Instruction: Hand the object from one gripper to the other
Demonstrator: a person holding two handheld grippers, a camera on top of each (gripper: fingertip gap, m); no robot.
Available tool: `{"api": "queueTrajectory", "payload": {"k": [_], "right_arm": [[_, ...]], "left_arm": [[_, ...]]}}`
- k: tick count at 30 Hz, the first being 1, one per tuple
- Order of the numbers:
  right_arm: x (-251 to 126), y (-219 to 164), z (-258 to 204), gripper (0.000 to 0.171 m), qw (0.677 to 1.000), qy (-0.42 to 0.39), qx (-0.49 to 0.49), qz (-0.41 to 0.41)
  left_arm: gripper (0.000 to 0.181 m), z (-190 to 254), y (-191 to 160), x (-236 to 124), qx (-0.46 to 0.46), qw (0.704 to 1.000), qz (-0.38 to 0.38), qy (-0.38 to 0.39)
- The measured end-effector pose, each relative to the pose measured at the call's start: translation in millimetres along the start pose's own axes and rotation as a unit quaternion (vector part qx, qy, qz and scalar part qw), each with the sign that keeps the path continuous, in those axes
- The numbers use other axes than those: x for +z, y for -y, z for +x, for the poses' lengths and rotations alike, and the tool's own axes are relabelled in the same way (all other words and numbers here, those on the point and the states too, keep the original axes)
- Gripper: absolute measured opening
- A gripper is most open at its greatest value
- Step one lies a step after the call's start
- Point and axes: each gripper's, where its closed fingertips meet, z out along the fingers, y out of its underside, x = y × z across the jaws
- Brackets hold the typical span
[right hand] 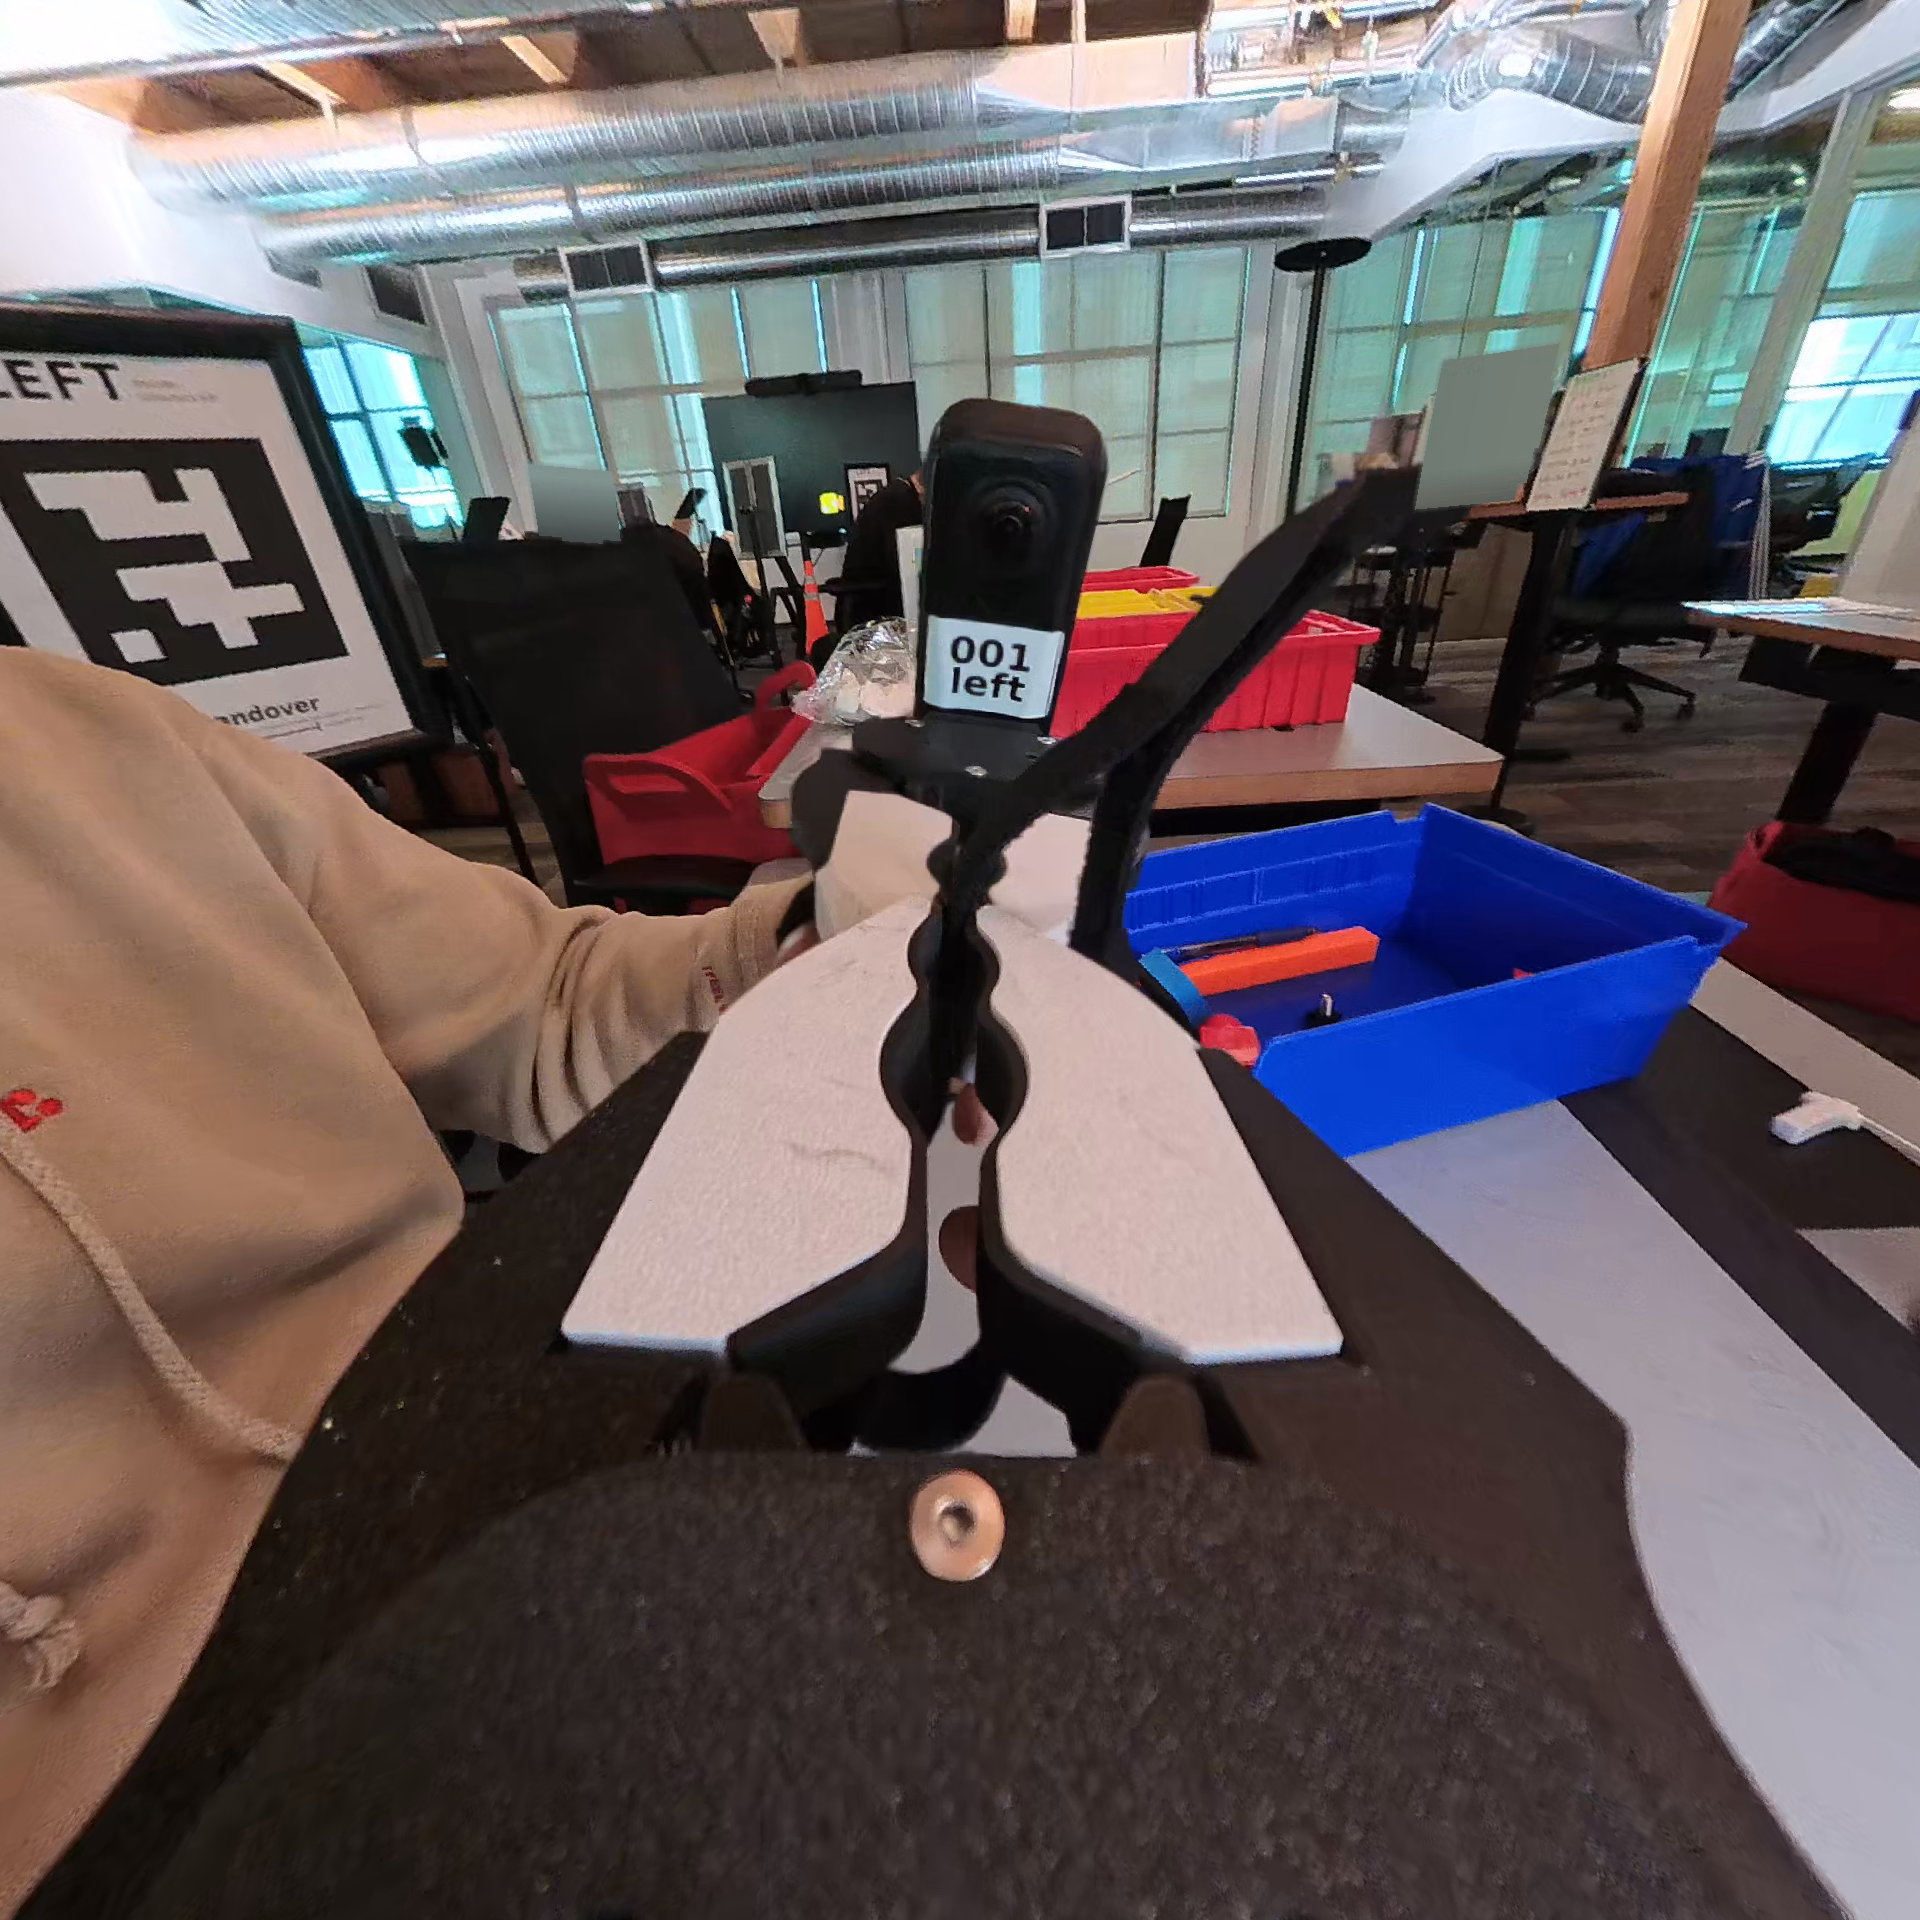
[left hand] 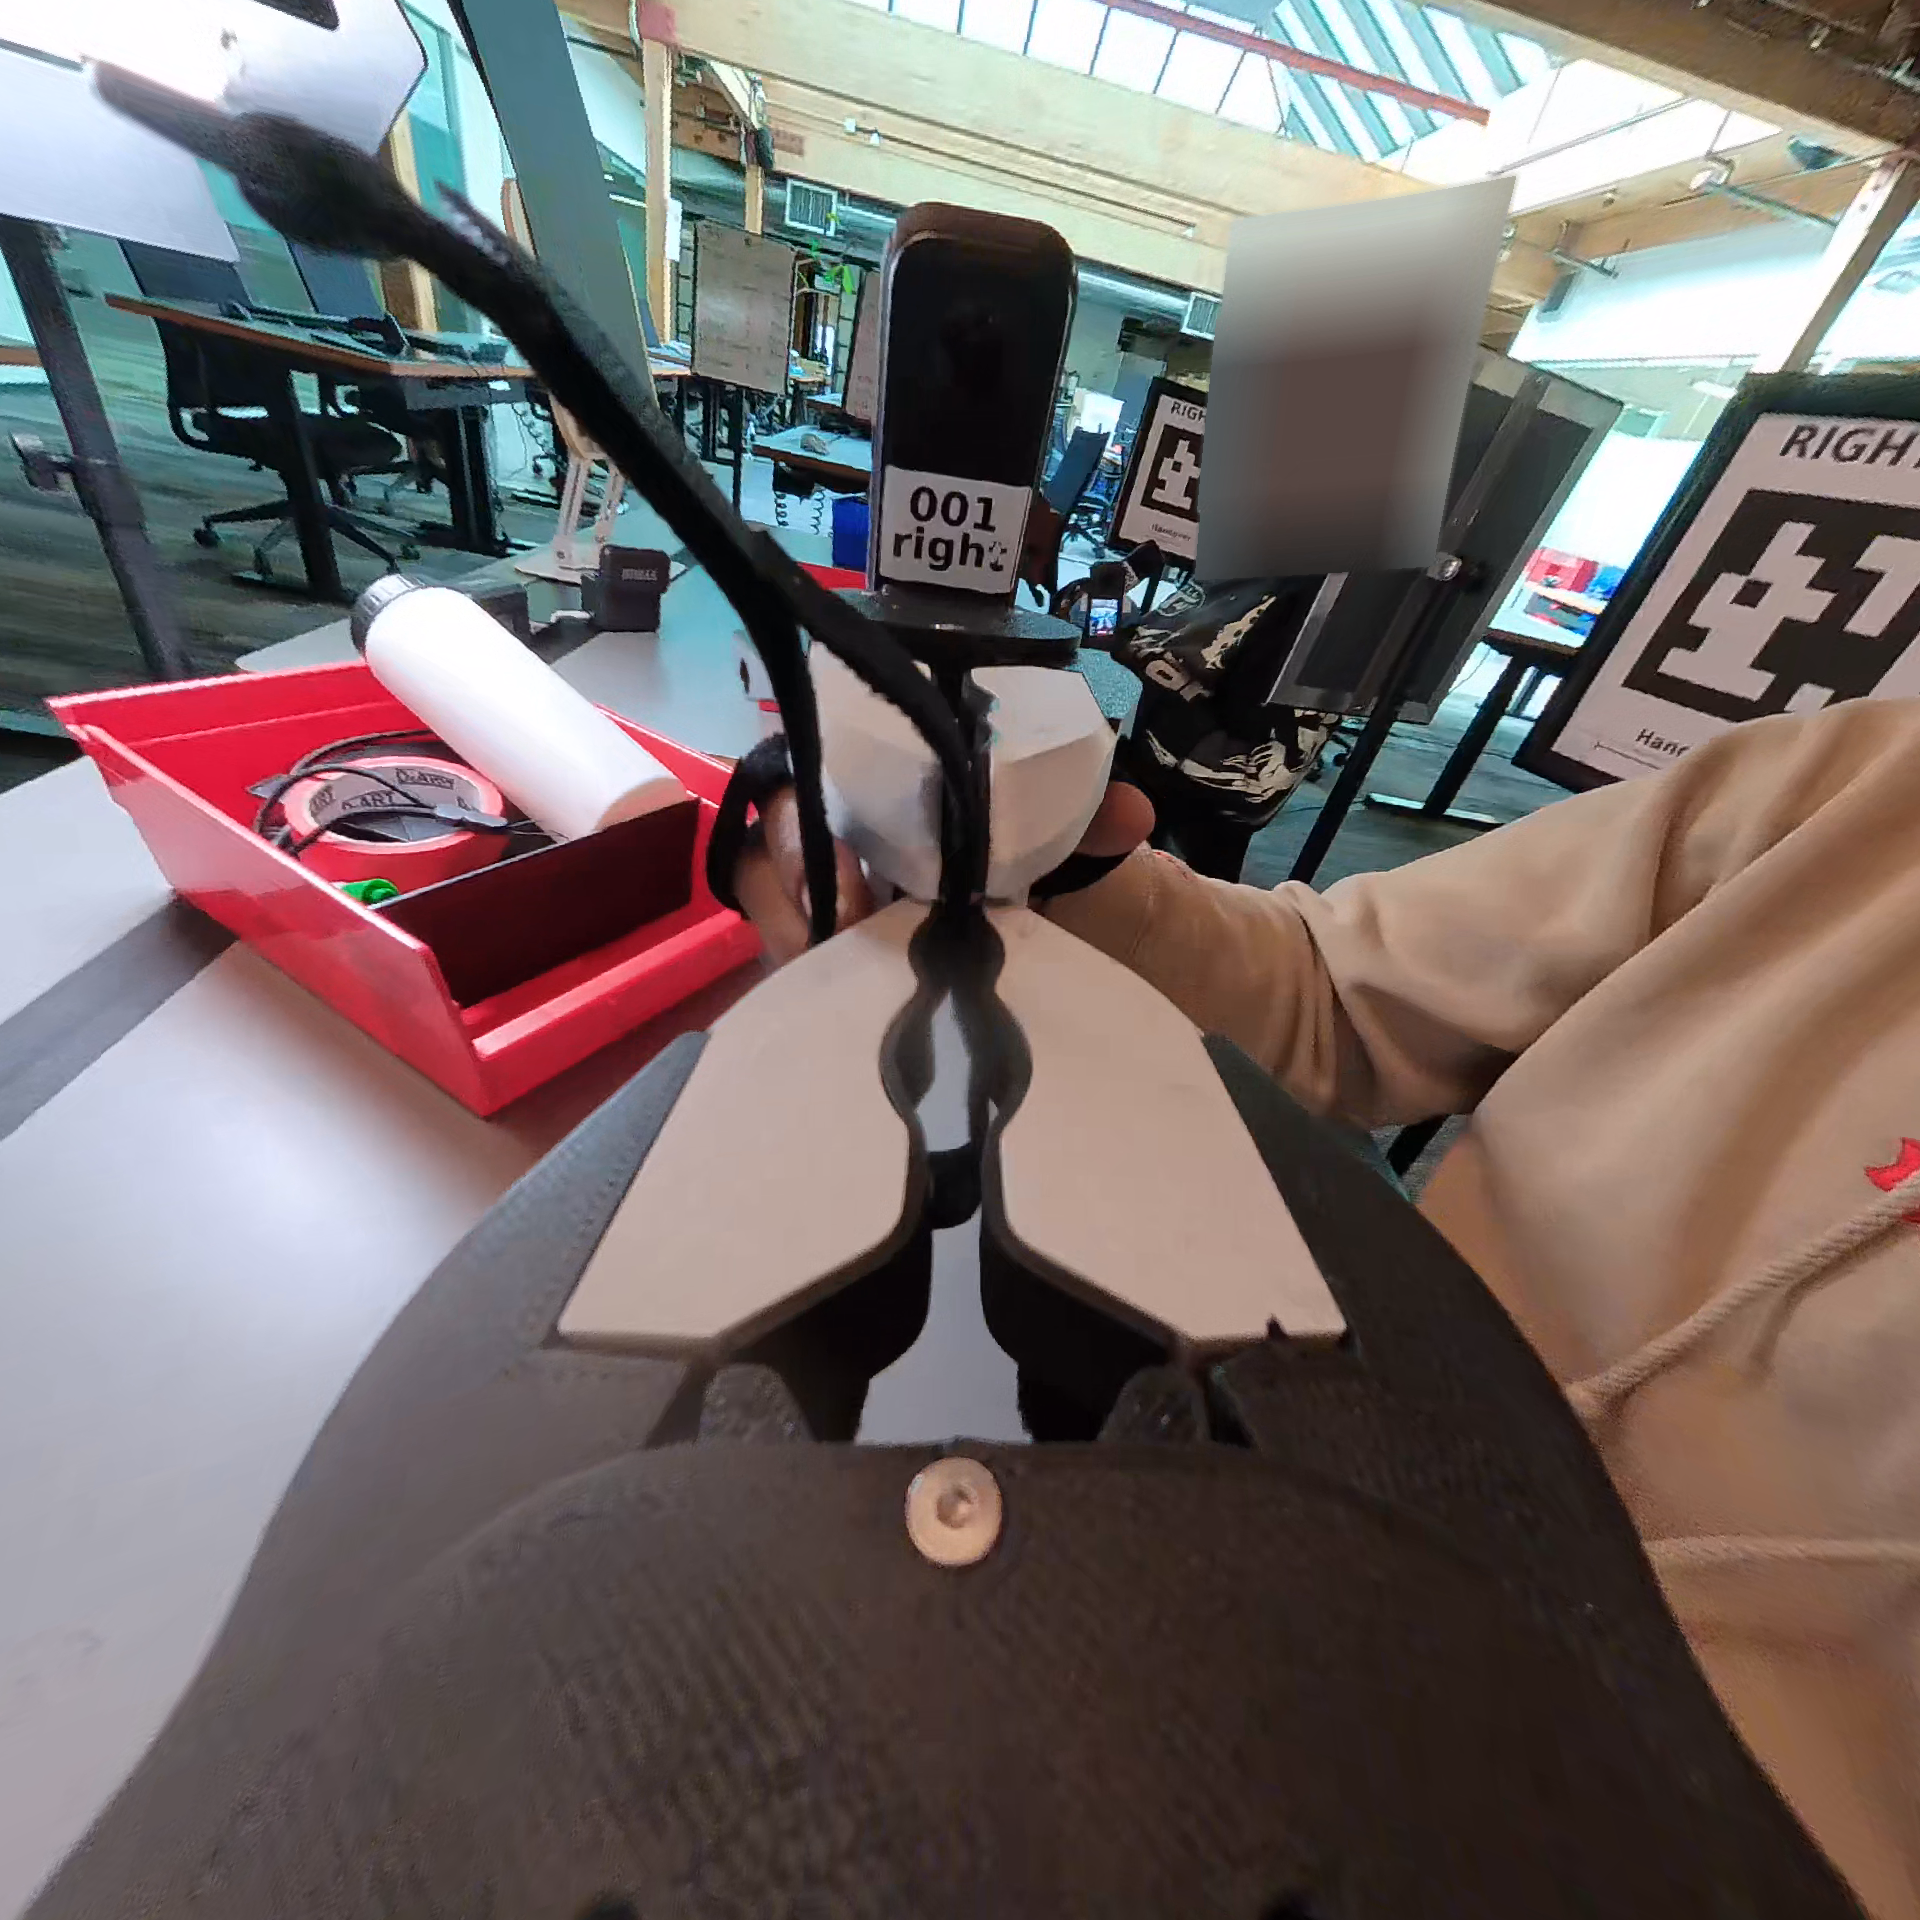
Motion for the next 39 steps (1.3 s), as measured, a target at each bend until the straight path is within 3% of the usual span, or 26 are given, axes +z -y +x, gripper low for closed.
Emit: {"api": "queueTrajectory", "payload": {"k": [4, 8, 12, 17, 25, 29, 36, 39], "right_arm": [[-10, 8, 5, 0.013, 1.000, -0.009, -0.008, 0.021], [-8, -11, -6, 0.018, 0.999, 0.036, -0.006, -0.030], [7, -25, -1, 0.003, 0.997, -0.001, -0.045, -0.068], [-6, -6, 2, 0.002, 0.999, -0.006, -0.037, -0.023], [-3, 9, -10, 0.002, 0.999, 0.025, -0.020, 0.028], [1, 1, -5, 0.002, 0.999, -0.010, -0.047, -0.010], [-11, 2, -10, 0.022, 0.999, 0.019, -0.032, -0.025], [-1, -11, -8, 0.011, 0.997, 0.005, -0.049, -0.056]], "left_arm": [[0.003, -2, 12, -9, -0.025, 0.999, 0.023, -0.003], [0.003, -2, 17, -13, -0.025, 0.999, 0.033, 0.001], [0.003, 1, 16, -9, -0.019, 0.999, 0.030, -0.001], [0.027, 9, 21, -16, -0.007, 0.999, 0.046, -0.023], [0.023, 4, 7, -8, 0.015, 1.000, 0.007, -0.001], [0.003, 5, -1, 1, 0.029, 0.999, -0.014, 0.009], [0.003, 3, 19, -14, -0.013, 1.000, 0.027, -0.002], [0.003, 3, 23, -16, -0.020, 0.999, 0.041, -0.004]]}}
